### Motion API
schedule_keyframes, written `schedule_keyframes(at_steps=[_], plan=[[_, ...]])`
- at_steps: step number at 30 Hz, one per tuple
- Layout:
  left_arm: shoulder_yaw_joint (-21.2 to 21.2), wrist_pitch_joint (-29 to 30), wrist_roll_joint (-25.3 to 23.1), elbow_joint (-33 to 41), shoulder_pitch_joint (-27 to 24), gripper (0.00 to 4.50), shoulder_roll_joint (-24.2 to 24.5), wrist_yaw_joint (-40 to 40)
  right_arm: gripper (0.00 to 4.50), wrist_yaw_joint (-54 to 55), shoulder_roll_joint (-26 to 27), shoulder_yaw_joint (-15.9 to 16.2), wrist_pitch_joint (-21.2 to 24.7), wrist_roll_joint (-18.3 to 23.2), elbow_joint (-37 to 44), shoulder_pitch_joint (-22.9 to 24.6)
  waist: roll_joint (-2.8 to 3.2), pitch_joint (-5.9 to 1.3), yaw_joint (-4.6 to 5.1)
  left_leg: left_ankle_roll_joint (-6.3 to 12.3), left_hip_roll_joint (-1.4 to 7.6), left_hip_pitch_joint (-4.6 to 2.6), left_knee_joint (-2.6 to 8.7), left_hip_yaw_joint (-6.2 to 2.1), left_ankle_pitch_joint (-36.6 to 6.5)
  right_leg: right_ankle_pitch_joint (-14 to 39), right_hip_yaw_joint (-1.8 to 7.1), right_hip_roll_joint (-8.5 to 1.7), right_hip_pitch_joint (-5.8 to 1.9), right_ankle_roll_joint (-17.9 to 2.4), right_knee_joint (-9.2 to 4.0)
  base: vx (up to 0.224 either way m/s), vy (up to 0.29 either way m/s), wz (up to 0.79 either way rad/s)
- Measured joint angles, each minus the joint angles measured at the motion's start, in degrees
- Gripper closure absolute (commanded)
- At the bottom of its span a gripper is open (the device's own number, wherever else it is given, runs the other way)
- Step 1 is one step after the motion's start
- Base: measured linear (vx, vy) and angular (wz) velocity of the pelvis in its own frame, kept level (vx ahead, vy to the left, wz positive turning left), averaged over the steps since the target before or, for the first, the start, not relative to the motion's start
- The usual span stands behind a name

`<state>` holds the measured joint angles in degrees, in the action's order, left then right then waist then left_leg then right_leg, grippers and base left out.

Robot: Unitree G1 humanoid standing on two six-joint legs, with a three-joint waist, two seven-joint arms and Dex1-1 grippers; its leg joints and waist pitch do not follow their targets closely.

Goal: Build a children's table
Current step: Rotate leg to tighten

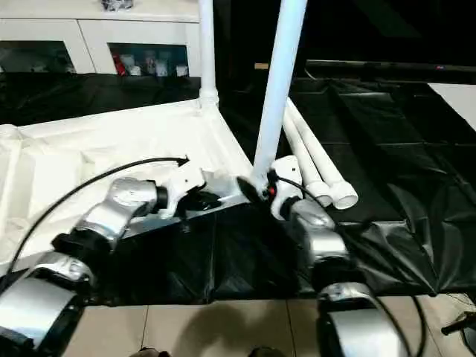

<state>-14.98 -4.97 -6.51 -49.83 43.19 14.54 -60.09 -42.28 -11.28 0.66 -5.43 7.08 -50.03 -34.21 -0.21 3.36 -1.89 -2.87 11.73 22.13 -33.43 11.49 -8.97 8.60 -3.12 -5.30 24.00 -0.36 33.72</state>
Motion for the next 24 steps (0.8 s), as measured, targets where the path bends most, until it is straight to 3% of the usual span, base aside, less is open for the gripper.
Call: schedule_keyframes(at_steps=[10,17,24], plan=[[-1.4,-2.9,1.2,1.2,-0.1,4.5,5.2,-13.7,0.16,-25.4,-7.8,6.4,3.6,1.4,6.9,2.2,-0.01,0.01,-1.52,-0.01,0.14,-0.01,-0.01,0.0,0.0,0.0,-0.24,0.0,-0.07,0.0,0.02,0.0,0.0,0.0],[-1.9,-3.1,2.1,1.2,-0.1,4.5,7.4,-19.8,0.85,-31.7,-9.1,8.9,4.5,1.3,8.4,2.1,-0.11,-0.01,-1.51,-0.01,0.13,-0.02,-0.11,0.0,0.0,0.0,-0.2,-0.02,-0.08,0.0,0.11,0.0,0.0,0.0],[-2.0,-3.1,2.4,1.2,-0.1,4.5,7.8,-21.5,1.43,-32.3,-9.1,9.0,5.4,1.3,9.0,2.1,-0.15,0.01,-1.57,-0.02,0.14,-0.01,-0.08,0.0,0.0,0.0,-0.21,-0.02,-0.05,0.0,0.14,0.0,0.0,0.0]])
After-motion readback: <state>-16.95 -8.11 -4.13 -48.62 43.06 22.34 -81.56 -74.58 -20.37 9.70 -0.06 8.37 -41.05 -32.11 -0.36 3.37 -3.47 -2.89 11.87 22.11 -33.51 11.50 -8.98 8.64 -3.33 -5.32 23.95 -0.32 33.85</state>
